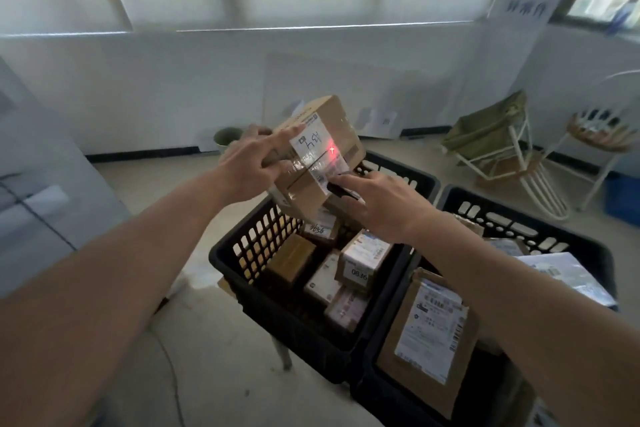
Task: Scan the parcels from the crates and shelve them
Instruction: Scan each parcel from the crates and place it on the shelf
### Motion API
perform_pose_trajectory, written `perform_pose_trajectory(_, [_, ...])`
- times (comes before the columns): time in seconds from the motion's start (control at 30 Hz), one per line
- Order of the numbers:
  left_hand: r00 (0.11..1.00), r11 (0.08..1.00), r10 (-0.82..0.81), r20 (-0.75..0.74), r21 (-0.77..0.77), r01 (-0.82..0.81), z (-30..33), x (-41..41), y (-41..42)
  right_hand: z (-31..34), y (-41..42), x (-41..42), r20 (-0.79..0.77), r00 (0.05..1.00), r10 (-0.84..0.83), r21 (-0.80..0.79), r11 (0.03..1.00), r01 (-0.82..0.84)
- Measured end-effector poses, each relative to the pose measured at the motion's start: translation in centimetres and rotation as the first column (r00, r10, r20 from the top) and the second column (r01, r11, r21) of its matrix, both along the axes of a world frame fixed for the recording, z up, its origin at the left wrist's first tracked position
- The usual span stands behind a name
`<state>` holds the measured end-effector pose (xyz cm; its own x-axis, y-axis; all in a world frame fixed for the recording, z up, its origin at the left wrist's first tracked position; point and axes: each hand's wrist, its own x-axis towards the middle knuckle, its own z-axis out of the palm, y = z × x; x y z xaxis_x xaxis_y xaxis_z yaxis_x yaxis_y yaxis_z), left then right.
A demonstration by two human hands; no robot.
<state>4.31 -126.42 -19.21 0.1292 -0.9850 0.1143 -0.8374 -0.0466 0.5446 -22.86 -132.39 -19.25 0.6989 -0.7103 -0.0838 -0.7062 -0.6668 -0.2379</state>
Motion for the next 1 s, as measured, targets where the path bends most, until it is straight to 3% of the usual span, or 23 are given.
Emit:
perform_pose_trajectory(0.1, [0.995, 0.998, -0.034, 0.093, -0.055, 0.039, 1.5, 1.3, 0.7, 1.8, 0.6, 0.6, -0.022, 1.0, 0.009, -0.017, 1.0, -0.009])
perform_pose_trajectory(0.27, [0.99, 0.982, -0.111, 0.085, -0.145, 0.122, 3.2, 2.9, 1.8, 4.5, 2.0, 2.0, -0.086, 0.996, 0.012, -0.005, 1.0, -0.013])
perform_pose_trajectory(0.43, [0.976, 0.971, -0.092, 0.196, -0.198, 0.131, 4.8, 3.7, 2.8, 6.4, 4.1, 2.7, -0.104, 0.994, 0.031, 0.031, 0.999, -0.028])
perform_pose_trajectory(0.6, [0.947, 0.973, -0.103, 0.305, -0.166, 0.16, 5.4, 5.7, 3.3, 7.7, 5.9, 3.5, -0.125, 0.992, 0.029, 0.007, 1.0, -0.029])
perform_pose_trajectory(1.0, [0.92, 0.959, -0.177, 0.349, -0.149, 0.24, 6.0, 9.9, 4.0, 8.8, 9.2, 6.4, -0.238, 0.971, -0.017, -0.01, 1.0, 0.015])
